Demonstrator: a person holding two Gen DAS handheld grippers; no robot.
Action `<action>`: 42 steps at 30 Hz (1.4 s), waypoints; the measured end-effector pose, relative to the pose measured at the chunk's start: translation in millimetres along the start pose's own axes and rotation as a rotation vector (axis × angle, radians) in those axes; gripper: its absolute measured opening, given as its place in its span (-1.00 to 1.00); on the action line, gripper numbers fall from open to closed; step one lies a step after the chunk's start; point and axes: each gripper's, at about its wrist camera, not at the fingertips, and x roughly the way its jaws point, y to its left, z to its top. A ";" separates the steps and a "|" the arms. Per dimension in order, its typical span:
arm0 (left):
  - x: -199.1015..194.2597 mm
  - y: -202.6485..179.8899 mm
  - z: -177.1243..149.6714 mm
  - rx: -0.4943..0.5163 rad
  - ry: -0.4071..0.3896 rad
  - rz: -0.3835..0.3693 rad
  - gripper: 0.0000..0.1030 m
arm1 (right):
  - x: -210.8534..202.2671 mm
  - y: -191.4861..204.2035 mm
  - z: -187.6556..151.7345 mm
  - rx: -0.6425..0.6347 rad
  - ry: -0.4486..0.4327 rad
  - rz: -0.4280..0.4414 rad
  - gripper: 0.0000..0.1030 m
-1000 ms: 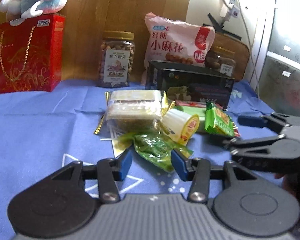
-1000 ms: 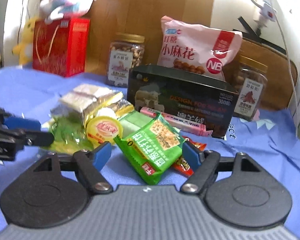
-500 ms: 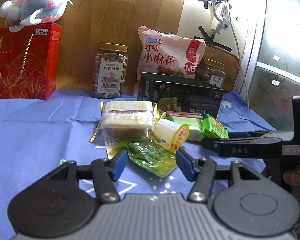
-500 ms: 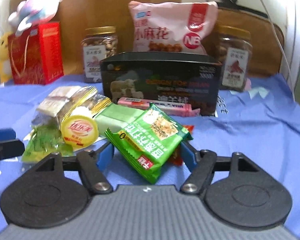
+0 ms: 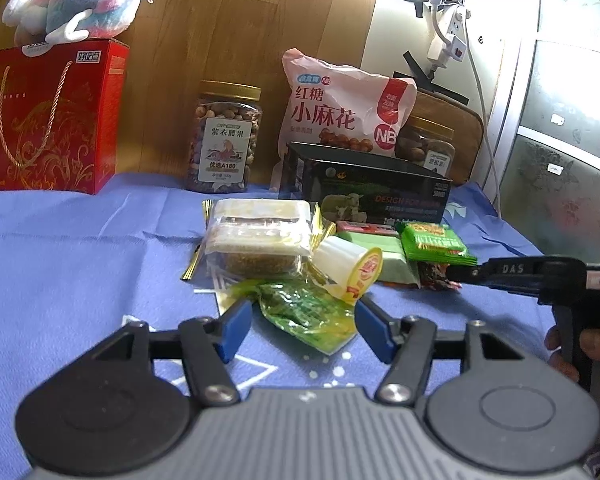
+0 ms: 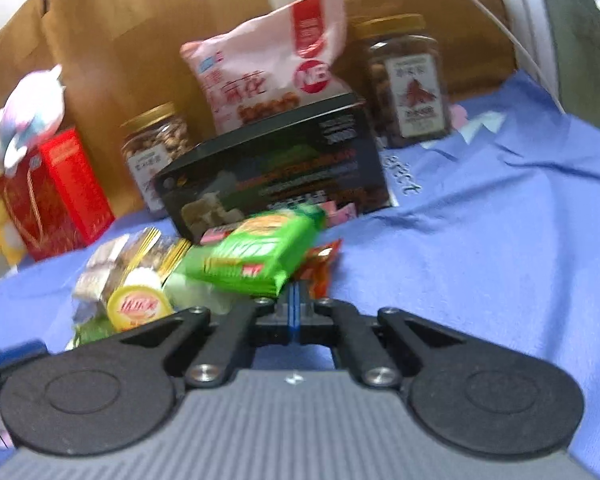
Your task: Organize snacks
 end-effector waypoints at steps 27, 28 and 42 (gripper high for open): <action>1.6 1.6 0.9 -0.019 0.008 0.002 0.30 | -4.1 -40.0 4.0 0.274 0.012 0.049 -0.39; 1.6 1.5 0.9 -0.019 0.007 0.003 0.31 | -4.2 -39.6 3.8 0.274 0.012 0.048 -0.38; 1.8 1.4 0.6 -0.018 0.007 0.003 0.34 | -5.0 -39.7 4.2 0.271 0.010 0.046 -0.34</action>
